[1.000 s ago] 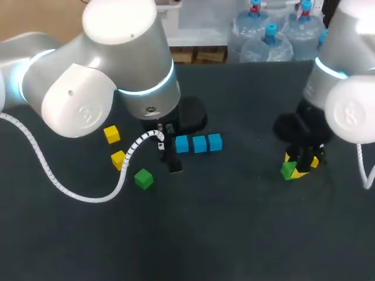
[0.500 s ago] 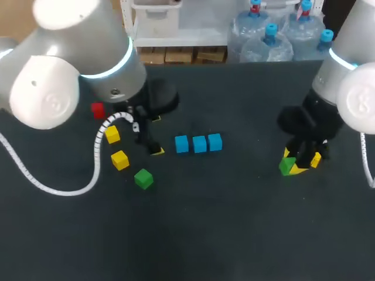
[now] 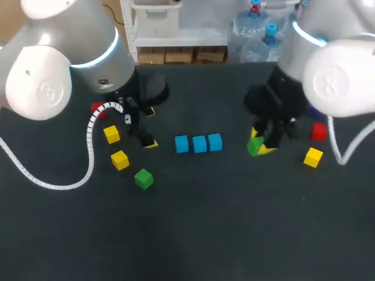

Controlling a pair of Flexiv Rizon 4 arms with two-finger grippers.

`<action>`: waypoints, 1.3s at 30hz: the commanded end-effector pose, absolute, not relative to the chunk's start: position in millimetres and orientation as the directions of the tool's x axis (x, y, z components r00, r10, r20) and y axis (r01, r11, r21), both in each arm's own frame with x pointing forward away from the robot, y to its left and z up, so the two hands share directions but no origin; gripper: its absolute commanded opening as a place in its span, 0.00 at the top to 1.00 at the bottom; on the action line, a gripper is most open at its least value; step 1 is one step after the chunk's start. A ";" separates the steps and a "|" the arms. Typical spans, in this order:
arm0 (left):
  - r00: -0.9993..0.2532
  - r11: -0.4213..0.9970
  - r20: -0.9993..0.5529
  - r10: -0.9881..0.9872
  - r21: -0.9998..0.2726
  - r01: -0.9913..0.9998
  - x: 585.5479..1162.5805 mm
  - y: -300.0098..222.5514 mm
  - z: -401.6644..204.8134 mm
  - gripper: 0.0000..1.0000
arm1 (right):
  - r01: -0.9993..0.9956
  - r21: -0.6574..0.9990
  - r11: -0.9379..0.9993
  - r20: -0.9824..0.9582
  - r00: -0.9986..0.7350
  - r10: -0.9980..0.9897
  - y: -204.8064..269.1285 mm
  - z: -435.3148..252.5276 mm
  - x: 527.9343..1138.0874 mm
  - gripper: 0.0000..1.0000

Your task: Place the blue cubes, place green cubes on the blue cubes, place the yellow cubes on the green cubes, then place the red cubes on the yellow cubes, and place purple cube on the red cubes.

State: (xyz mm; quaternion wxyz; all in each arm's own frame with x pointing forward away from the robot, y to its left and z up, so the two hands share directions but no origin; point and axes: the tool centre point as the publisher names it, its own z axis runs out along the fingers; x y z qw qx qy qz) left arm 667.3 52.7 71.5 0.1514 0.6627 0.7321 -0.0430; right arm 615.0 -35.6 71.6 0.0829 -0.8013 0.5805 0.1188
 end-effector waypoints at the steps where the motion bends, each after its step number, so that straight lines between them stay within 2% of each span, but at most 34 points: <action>1: -0.072 0.114 -0.280 0.957 0.135 0.984 668.9 52.9 71.3 0.00 | -0.939 0.035 -0.342 -0.286 0.319 -0.904 -9.6 75.6 626.2 1.00; 12: -0.072 0.114 -0.280 0.957 0.135 0.984 668.9 52.9 71.3 0.00 | -0.928 0.034 -0.370 -0.314 0.342 -0.886 -1.5 75.8 626.4 1.00; 15: -0.055 0.100 -0.347 0.936 0.113 0.988 677.5 58.5 69.0 0.00 | -0.928 0.034 -0.370 -0.314 0.342 -0.886 -1.5 75.8 626.4 1.00; 24: -0.099 0.130 -0.312 0.945 0.080 0.988 705.9 72.5 64.3 0.00 | -0.928 0.034 -0.370 -0.314 0.342 -0.886 -1.5 75.8 626.4 1.00; 32: -0.087 0.128 -0.409 0.908 0.075 0.989 722.6 75.7 64.5 0.00 | -0.928 0.034 -0.370 -0.314 0.342 -0.886 -1.5 75.8 626.4 1.00; 39: -0.112 0.139 -0.428 0.897 0.034 0.990 715.8 84.9 51.8 0.00 | -0.928 0.034 -0.370 -0.314 0.342 -0.886 -1.5 75.8 626.4 1.00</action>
